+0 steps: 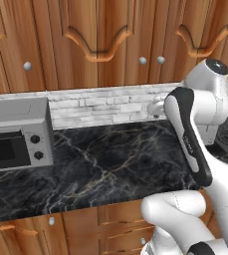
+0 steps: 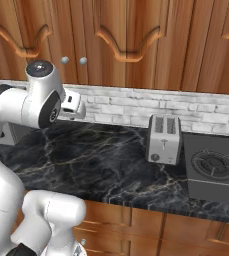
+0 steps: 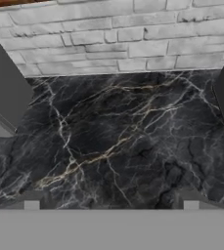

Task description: Open the cabinet. Pick the bar soap and place it next to the sink. Then close the cabinet.

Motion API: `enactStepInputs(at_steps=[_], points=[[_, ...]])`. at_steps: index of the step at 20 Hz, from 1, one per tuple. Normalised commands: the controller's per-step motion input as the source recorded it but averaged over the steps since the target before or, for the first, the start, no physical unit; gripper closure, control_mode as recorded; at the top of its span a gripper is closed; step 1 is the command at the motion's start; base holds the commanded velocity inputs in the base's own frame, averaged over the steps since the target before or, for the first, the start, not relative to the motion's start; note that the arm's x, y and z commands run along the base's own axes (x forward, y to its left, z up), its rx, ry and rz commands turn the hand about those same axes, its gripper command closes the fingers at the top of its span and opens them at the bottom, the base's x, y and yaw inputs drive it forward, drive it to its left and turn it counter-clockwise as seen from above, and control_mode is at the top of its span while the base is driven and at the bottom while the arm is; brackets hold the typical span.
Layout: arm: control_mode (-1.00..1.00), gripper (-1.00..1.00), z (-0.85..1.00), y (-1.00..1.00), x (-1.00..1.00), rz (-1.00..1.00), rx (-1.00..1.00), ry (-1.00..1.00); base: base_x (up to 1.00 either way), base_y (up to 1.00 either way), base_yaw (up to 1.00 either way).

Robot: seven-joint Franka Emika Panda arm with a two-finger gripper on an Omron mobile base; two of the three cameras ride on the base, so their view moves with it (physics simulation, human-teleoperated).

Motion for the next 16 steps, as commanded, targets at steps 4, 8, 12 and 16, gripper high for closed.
enactStepInputs(at_steps=[4,8,12,16], points=[[-1.0,-1.0,0.13,0.0,-0.12,0.03,0.05,0.0,0.0,0.0,0.0],[-1.0,-1.0,0.15,0.0,-0.05,0.09,0.05,0.0,0.0,0.0,0.0],[-1.0,-1.0,0.04,0.0,-0.16,0.08,0.05,0.0,0.0,0.0,0.0],[-1.0,-1.0,0.08,0.0,-0.25,0.03,0.04,0.0,0.0,0.0,0.0]])
